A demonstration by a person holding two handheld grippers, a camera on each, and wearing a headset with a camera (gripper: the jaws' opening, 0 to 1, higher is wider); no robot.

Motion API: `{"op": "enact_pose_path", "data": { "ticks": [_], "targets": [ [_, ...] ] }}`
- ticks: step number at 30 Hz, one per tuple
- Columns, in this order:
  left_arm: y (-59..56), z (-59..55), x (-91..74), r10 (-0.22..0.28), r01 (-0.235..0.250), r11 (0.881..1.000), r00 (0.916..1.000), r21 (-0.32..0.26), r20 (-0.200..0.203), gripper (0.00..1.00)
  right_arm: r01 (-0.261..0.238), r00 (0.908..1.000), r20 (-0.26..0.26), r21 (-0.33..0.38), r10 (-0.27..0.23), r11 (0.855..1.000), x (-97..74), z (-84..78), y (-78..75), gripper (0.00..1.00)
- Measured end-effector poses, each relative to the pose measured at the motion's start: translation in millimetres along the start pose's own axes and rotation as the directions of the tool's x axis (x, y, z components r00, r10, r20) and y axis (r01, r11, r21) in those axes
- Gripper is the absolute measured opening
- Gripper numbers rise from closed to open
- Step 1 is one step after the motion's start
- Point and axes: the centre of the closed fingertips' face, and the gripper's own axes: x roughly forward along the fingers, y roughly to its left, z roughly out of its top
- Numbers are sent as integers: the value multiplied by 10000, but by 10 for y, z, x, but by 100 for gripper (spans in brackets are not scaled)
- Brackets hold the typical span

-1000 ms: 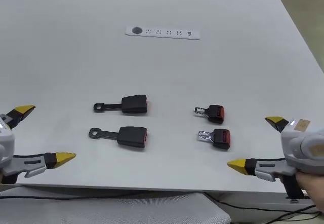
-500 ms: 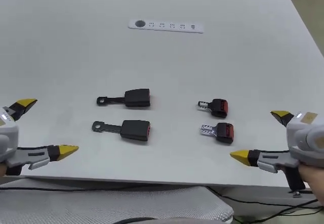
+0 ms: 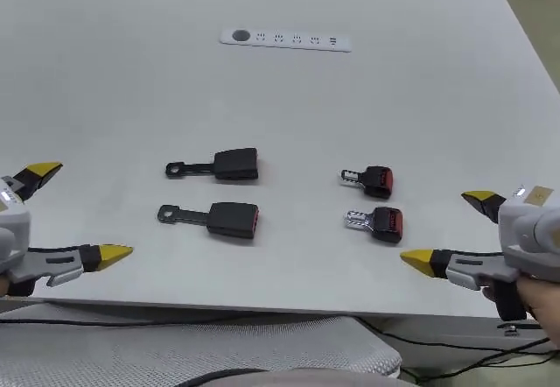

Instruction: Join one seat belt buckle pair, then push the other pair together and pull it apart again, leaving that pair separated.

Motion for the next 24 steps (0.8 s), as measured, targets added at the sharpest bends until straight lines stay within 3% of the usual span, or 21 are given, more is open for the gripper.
{"op": "enact_pose_path", "data": {
  "ticks": [3, 10, 11, 13, 15, 17, 18, 20, 21, 24],
  "targets": [
    [-70, 28, -18, -338, 339, 9994, 9994, 117, -75, 81, -113, 9999, 70, -29, 113, 9999, -37, 52, -17, 78],
    [-160, 54, -37, -1137, 1196, 9894, 9908, 827, -727, 76, -356, 9993, -184, -1086, 338, 9935, -67, 38, -36, 75],
    [-163, 66, -28, -1276, 1357, 9867, 9876, 895, -910, 74, -702, 9974, -269, -1161, 676, 9907, -65, 24, 13, 72],
    [-174, 110, -6, -1400, 1496, 9835, 9855, 1021, -954, 72, -746, 9969, -351, -1159, 710, 9905, -65, 13, 6, 71],
    [-228, 180, 29, -1708, 1836, 9731, 9803, 1393, -993, 66, -825, 9960, -451, -1401, 769, 9867, -58, 5, 4, 71],
    [-298, 289, 71, -2058, 2185, 9503, 9754, 2219, -787, 62, -1009, 9940, -579, -1497, 931, 9836, -52, 3, 18, 69],
    [-366, 305, 87, -2398, 2530, 9422, 9671, 2196, -853, 58, -1092, 9931, -600, -1536, 1011, 9821, -47, 15, 26, 69],
    [-390, 321, 125, -2534, 2681, 9361, 9629, 2274, -924, 51, -1179, 9919, -669, -1679, 1080, 9787, -35, 28, 29, 68],
    [-432, 329, 153, -2768, 2915, 9273, 9563, 2349, -939, 49, -1225, 9912, -712, -1766, 1115, 9766, -25, 39, 26, 67],
    [-470, 315, 240, -2925, 3130, 9175, 9491, 2452, -1172, 47, -1372, 9892, -791, -2071, 1232, 9686, 16, 82, 34, 67]
  ]
}}
